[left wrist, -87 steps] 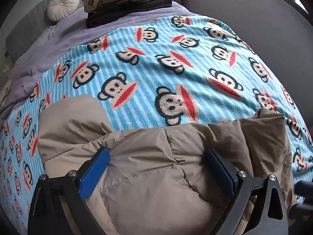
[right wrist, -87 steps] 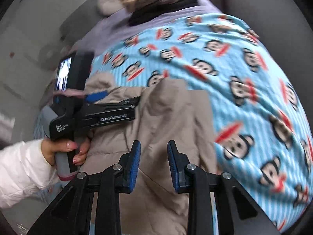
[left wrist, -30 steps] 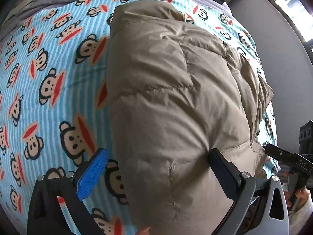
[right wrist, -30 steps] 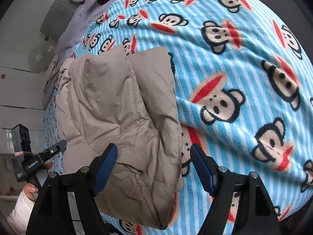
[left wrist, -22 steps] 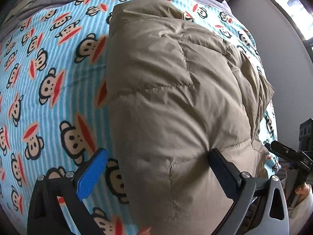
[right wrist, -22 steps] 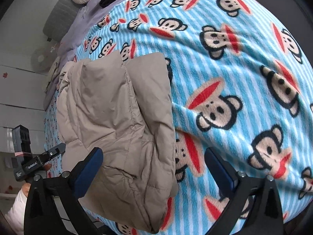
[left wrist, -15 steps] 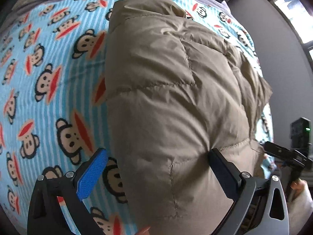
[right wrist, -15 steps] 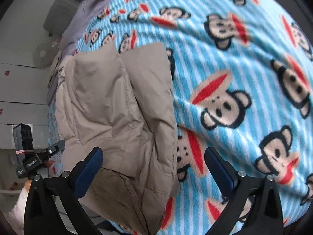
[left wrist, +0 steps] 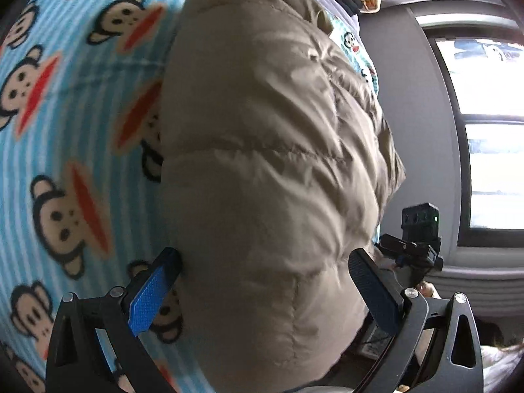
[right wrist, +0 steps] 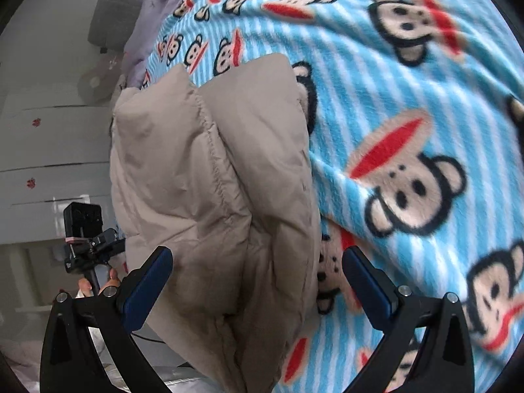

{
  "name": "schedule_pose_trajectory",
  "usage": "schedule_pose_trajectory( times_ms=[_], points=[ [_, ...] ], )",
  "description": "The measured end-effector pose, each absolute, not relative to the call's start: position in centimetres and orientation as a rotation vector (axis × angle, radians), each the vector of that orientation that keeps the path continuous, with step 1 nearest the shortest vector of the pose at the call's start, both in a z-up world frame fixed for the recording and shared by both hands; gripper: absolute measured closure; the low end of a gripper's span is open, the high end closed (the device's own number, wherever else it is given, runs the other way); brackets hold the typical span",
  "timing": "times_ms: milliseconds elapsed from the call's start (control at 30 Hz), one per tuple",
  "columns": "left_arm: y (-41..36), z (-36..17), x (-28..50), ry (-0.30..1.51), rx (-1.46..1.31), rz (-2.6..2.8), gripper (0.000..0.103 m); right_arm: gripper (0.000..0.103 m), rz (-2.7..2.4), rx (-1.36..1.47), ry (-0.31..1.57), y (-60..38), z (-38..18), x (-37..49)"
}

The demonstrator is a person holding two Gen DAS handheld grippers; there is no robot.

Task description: Fold large clothes

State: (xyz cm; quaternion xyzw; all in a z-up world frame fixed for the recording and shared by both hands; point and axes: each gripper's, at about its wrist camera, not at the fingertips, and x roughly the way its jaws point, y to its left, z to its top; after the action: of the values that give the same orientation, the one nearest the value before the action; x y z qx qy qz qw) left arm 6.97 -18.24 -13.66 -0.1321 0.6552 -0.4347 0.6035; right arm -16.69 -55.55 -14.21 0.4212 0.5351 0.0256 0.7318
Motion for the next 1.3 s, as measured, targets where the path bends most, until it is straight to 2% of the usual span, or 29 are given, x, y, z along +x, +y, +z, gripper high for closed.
schedule_pose_trajectory(
  times_ms=[267, 567, 667, 700, 833, 900, 1067, 1300],
  points=[
    [-19.1, -16.6, 8.9, 1.557, -0.348, -1.074, 0.001, 0.0, 0.17, 0.93, 1.24, -54.8, -17.0, -13.3],
    [-20.6, -19.3, 9.6, 1.602, -0.494, -1.063, 0.0, 0.0, 0.235, 1.05, 1.195, -53.7, -19.3, -9.2],
    [-20.5, -18.2, 9.1, 1.563, -0.467, -1.059, 0.001, 0.0, 0.206, 1.093, 1.19, -53.6, -19.3, -9.5],
    [-20.4, -17.5, 8.9, 1.541, -0.45, -1.067, 0.005, 0.003, 0.202, 1.101, 1.189, -53.6, -19.1, -9.5],
    [-19.5, -15.1, 9.2, 1.489, -0.454, -1.117, 0.015, 0.027, 0.214, 1.106, 1.154, -52.9, -17.4, -9.7],
    [-18.9, -13.7, 9.5, 1.464, -0.457, -1.148, 0.015, 0.03, 0.238, 1.102, 1.121, -52.0, -15.7, -9.6],
    [-15.3, -10.5, 11.4, 1.402, -0.47, -1.185, 0.015, 0.03, 0.277, 1.057, 1.053, -48.4, -12.1, -8.2],
    [-5.9, -8.0, 18.7, 1.322, -0.473, -1.172, 0.015, 0.03, 0.321, 0.988, 0.988, -40.6, -9.1, -2.0]
  ],
)
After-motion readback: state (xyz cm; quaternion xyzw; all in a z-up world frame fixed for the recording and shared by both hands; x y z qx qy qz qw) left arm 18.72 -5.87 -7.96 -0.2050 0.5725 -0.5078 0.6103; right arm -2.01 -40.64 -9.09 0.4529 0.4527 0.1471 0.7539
